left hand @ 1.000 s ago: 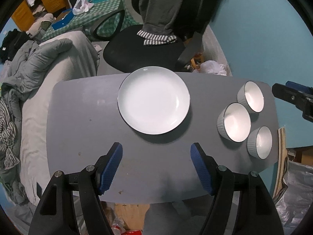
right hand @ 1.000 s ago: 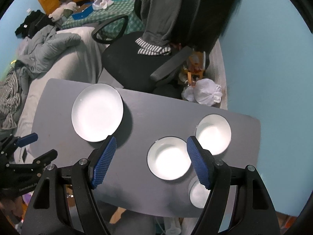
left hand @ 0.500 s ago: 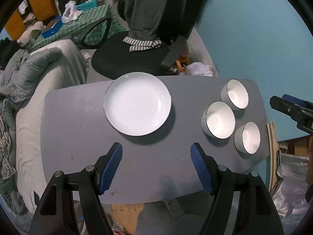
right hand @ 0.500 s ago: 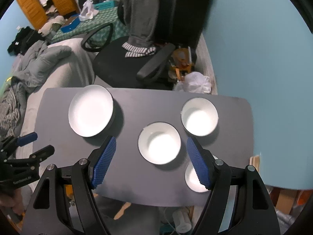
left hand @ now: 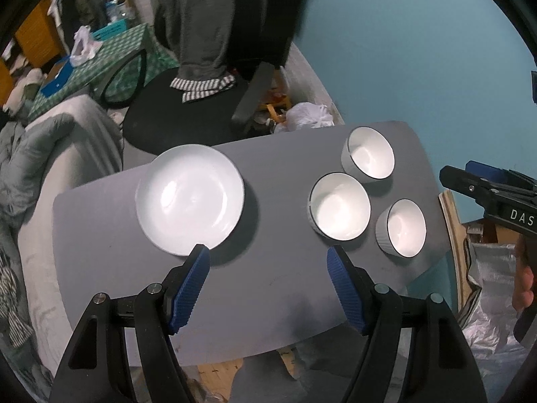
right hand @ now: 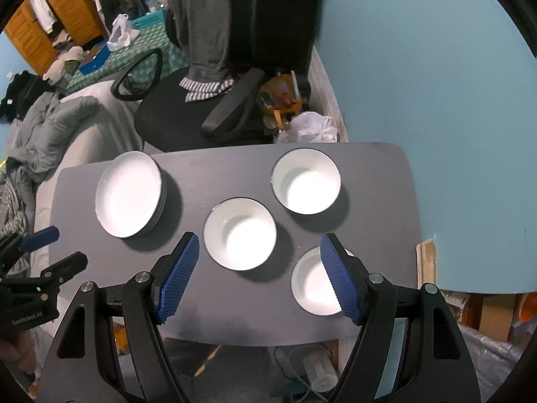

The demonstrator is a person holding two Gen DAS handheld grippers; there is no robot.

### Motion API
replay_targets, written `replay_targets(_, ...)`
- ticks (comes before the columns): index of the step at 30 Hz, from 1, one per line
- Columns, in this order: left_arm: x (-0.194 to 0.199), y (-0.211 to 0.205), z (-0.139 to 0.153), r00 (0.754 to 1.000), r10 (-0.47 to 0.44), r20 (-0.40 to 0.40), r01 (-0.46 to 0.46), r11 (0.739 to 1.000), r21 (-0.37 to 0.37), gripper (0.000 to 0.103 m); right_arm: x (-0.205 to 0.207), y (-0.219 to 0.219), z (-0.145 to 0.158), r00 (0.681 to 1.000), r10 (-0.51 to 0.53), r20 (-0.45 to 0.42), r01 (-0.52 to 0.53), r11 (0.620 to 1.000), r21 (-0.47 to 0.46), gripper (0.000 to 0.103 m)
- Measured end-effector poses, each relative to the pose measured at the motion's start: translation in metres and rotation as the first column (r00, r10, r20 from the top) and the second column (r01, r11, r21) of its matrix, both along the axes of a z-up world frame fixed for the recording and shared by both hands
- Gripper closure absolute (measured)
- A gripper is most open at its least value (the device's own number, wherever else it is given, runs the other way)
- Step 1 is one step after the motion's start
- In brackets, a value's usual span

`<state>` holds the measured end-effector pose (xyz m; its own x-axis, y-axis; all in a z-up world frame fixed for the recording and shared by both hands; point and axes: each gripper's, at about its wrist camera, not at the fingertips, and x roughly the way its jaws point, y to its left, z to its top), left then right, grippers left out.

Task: Organize plates and bowls

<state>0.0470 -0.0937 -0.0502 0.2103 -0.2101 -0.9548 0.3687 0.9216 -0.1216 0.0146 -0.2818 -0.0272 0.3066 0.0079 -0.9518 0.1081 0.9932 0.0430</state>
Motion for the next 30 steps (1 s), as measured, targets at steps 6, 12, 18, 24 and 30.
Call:
replay_targets(6,0.009,-0.025,-0.014,1.0,-0.012,-0.003,0.012,1.0,0.014,0.029,0.003,-0.024,-0.018,1.0,-0.014,-0.015,0.014,0.999,0.037,0.029)
replay_targets(12,0.017,-0.047,-0.041,1.0,-0.013,-0.024,0.014,0.999,0.046,0.029,0.01,-0.041,-0.049,0.999,0.002,-0.042,0.001,0.996,0.084,0.029)
replay_targets(18,0.025,-0.059,-0.072,0.998,0.008,-0.062,-0.004,0.998,0.066,0.029,0.02,-0.045,-0.089,0.994,0.044,-0.096,-0.03,0.99,0.14,0.029)
replay_targets(24,0.033,-0.068,-0.101,0.994,0.045,-0.101,-0.036,0.996,0.082,0.029,0.022,-0.053,-0.122,0.987,0.047,-0.154,-0.017,0.982,0.19,0.029)
replay_targets(30,0.038,-0.076,-0.124,0.991,0.062,-0.119,-0.05,0.994,0.101,0.029,0.025,-0.054,-0.141,0.981,0.056,-0.186,-0.018,0.98,0.196,0.029)
